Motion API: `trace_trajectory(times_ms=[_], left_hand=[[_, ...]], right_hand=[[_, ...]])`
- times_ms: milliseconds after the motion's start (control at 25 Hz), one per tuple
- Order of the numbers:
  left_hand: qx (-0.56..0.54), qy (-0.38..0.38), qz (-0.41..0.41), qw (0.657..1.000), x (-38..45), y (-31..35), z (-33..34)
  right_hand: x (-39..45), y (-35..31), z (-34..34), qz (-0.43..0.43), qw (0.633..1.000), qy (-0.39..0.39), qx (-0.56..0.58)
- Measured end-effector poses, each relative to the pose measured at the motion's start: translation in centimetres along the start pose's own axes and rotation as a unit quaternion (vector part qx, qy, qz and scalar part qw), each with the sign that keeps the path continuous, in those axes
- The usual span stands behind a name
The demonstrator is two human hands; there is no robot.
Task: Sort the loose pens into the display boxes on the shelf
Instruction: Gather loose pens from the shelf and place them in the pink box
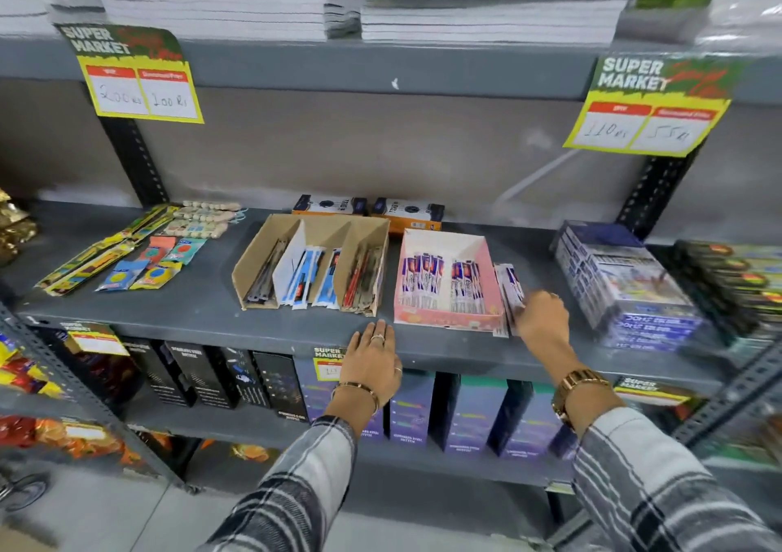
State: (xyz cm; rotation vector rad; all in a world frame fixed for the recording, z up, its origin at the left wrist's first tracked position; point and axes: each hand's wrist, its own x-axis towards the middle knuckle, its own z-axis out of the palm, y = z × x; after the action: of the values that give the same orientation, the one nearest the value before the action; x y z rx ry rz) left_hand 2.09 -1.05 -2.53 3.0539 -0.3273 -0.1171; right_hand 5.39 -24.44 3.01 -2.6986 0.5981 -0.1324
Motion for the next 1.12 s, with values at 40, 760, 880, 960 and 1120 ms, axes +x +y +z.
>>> trace_trajectory(times_ms=[40, 760, 880, 960, 1120], left_hand=[[-0.002, -0.003, -0.003, 1.0, 0.0, 0.1, -0.1], [-0.041, -0.038, 0.002, 0.998, 0.9, 0.0, -2.2], [-0.042, -0.041, 0.0, 0.998, 0.8, 0.0, -2.3], [-0.042, -0.043, -0.002, 0.998, 0.7, 0.0, -2.3], [-0.042, -0.047, 0.0, 0.998, 0.6, 0.2, -2.4]], right_hand=[[0.0, 0.2, 0.3, 0.002, 1.0, -0.013, 0.007], [0.8, -0.3, 0.3, 0.035, 0.996, 0.037, 0.074], [1.2, 0.1, -0.2, 0.108, 0.967, 0.068, 0.219], [1.4, -0.1, -0.7, 0.124, 0.947, 0.071, 0.289], [1.4, -0.9, -2.0, 0.118, 0.927, 0.073, 0.347]])
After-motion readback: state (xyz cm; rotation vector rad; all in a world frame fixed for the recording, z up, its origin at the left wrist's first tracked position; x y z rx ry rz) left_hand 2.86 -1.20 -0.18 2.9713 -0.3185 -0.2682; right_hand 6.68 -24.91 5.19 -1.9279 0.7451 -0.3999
